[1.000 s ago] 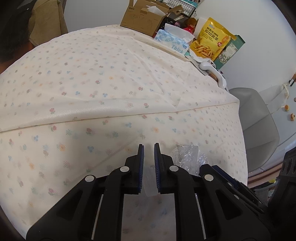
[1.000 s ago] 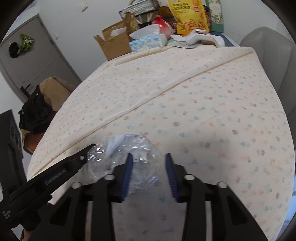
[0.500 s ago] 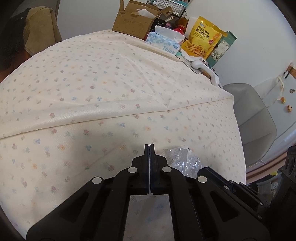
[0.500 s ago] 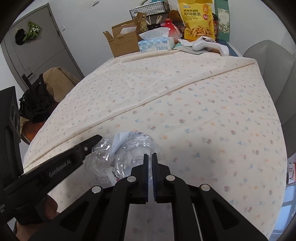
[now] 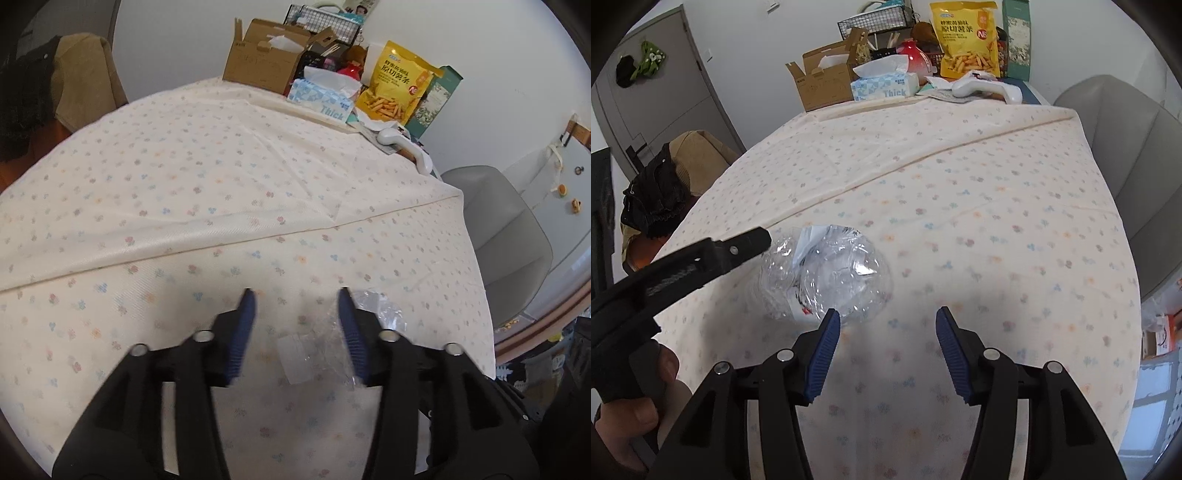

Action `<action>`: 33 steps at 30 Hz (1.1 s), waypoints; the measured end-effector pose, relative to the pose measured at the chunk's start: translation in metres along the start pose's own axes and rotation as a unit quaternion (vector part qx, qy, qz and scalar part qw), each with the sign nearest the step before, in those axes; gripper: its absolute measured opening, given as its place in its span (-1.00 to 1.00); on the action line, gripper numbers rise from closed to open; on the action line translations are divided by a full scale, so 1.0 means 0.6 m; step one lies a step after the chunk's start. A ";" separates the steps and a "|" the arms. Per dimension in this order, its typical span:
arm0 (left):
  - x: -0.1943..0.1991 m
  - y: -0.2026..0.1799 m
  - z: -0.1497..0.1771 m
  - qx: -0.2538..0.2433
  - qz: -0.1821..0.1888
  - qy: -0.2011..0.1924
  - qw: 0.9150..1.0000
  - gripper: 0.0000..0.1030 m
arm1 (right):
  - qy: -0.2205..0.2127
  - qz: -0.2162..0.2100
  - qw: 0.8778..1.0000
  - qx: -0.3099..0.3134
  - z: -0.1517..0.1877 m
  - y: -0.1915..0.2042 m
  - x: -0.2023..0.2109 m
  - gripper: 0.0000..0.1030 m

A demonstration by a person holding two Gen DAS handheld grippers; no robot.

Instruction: Collect trash

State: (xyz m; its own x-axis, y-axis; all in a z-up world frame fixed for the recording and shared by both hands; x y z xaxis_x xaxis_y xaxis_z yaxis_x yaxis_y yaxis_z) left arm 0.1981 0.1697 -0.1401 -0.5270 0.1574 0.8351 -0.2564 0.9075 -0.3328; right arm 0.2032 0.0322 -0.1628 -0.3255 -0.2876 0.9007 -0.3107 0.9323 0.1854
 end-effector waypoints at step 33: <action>-0.055 -0.047 -0.015 -0.063 0.013 0.041 0.997 -0.42 | 0.002 -0.023 0.999 -0.022 -0.027 -0.021 -0.009 -0.12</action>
State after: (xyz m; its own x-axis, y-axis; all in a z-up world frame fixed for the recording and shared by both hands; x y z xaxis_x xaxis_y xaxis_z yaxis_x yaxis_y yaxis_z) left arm 0.2299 0.1421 -0.1543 -0.4623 0.2091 0.8617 -0.1369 0.9433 -0.3024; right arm 0.2233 0.0258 -0.1634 -0.3087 -0.3300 0.8921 -0.2858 0.9267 0.2439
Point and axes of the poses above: each gripper's, at about its wrist camera, not at the fingertips, and x roughly against the way its jaws point, y to its left, z to its underside, the point moved 10 cm from there along -x, roughly the way its jaws point, and after that the axes turned 12 degrees about y, right-handed, at the moved point
